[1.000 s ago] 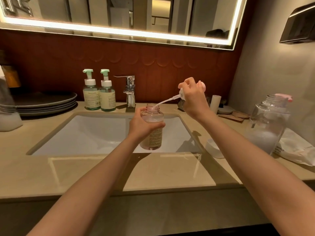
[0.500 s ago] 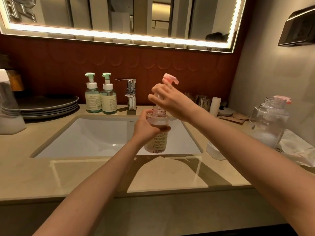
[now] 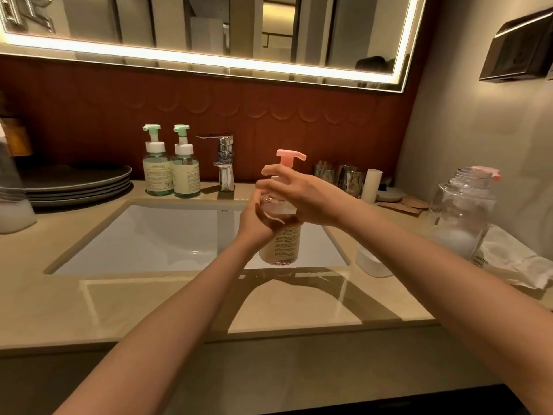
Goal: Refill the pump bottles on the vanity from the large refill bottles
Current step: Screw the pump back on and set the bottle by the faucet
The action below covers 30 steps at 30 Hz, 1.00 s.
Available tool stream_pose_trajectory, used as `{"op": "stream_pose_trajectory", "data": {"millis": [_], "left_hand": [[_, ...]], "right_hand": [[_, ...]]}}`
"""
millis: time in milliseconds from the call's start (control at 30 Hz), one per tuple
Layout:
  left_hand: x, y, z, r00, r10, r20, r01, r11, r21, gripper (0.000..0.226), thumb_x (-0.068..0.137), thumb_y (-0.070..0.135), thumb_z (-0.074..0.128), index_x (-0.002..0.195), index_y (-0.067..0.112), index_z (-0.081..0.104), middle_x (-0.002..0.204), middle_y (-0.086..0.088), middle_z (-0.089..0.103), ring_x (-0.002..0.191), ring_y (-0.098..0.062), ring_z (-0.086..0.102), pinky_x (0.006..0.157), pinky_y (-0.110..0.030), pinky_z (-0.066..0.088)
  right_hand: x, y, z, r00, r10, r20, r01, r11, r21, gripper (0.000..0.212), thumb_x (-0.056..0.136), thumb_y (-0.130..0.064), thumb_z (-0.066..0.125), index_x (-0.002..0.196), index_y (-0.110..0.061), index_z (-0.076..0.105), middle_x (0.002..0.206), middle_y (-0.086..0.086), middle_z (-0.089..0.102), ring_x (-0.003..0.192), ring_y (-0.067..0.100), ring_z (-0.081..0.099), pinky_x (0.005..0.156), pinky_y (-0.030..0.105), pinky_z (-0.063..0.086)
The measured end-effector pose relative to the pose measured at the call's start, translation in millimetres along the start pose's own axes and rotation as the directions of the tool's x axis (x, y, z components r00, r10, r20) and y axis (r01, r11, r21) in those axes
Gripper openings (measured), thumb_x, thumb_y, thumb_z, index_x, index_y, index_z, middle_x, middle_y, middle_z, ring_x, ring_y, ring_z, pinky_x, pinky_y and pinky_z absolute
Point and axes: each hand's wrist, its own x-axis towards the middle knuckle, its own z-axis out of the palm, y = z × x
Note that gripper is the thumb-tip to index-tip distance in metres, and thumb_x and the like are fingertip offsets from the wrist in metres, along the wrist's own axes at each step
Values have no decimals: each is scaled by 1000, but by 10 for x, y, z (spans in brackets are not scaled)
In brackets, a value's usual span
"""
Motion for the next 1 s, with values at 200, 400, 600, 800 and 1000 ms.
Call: {"op": "stream_pose_trajectory", "data": {"millis": [200,400,600,800,1000], "left_hand": [[-10,-8,-9,1000,0,-18,-1,1000,-24,72,71,25,79,131,18,39,134,-5,49,119,-21,47,93,-34,39],[-25,25,-8,1000,19,-24,-19,1000,-3,74,72,27,79,133,18,38,135,-3,49,122,-22,47,97,-35,41],[-20,13,-20,1000,21,-13,-21,1000,-2,72,71,27,80,130,19,40,132,-3,50,113,-16,47,88,-30,39],[-7,-26,13,1000,-7,-24,7,1000,-17,71,70,24,81,128,20,41,132,-3,51,117,-20,47,87,-30,37],[9,-67,-14,997,-11,-74,10,1000,-18,74,69,27,82,130,18,40,130,-2,52,111,-16,47,90,-31,39]], "right_hand": [[-60,-99,150,671,503,-545,-298,856,423,20,74,-1,50,90,3,62,94,18,61,84,23,59,73,33,58],[20,-104,123,503,825,258,-407,-37,912,55,88,-11,54,140,-12,36,139,7,43,124,21,44,100,35,37],[2,-141,116,540,831,136,-462,158,873,44,82,-22,69,122,-8,58,108,-1,61,100,15,58,87,33,50],[50,-158,131,553,825,116,-575,277,770,49,82,-33,68,122,-10,53,116,3,55,104,15,54,83,28,47],[24,-123,107,558,827,69,-537,296,790,26,93,-17,52,115,-9,63,114,4,64,97,10,54,83,26,46]]}}
